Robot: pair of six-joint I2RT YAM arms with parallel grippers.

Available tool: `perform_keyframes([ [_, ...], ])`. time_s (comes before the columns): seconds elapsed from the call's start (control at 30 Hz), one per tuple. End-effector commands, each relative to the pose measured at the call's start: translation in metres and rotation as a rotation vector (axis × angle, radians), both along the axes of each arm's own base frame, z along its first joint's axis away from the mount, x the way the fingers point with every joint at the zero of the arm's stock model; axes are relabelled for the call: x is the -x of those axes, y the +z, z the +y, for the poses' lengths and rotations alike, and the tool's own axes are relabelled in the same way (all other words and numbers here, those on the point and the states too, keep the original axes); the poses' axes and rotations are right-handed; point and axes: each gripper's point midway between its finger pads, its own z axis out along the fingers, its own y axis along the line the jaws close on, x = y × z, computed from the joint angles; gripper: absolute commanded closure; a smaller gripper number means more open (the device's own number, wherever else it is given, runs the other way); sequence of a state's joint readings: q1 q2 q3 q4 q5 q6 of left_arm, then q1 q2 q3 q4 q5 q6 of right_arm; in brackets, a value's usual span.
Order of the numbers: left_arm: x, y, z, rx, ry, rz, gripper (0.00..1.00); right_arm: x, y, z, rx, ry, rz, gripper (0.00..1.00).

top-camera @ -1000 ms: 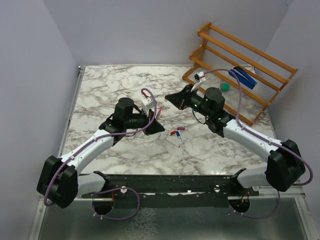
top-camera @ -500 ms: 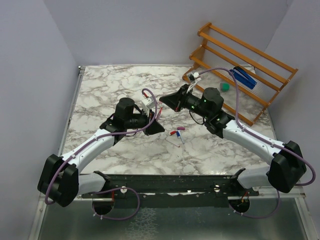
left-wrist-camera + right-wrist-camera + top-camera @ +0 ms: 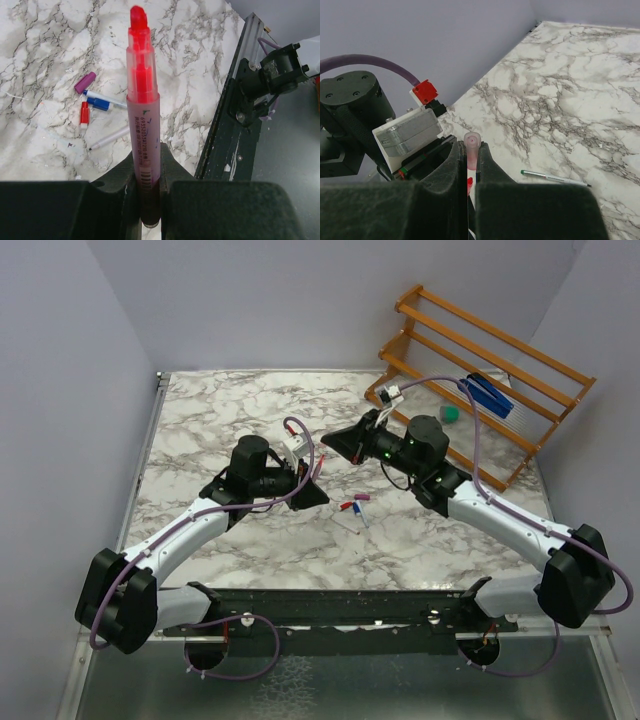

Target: Insert the pens into the pen caps

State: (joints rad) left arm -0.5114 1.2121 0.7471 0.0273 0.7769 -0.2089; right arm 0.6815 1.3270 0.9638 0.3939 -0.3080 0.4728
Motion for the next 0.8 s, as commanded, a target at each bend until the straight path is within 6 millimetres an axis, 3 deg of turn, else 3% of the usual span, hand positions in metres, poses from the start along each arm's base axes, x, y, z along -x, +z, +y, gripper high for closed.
perform_keyframes([
  [0.0,-0.001,0.005,0.003,0.008,0.008,-0.025,1.0,0.015,-0.008,0.001,0.028,0.039,0.018,1.0],
  [0.33,-0.002,0.005,0.004,0.005,0.017,-0.029,1.0,0.027,-0.018,0.008,0.057,0.079,0.047,1.0],
  [0.77,-0.004,0.005,0.006,0.001,0.028,-0.035,1.0,0.028,-0.036,-0.003,0.111,0.036,0.062,1.0],
])
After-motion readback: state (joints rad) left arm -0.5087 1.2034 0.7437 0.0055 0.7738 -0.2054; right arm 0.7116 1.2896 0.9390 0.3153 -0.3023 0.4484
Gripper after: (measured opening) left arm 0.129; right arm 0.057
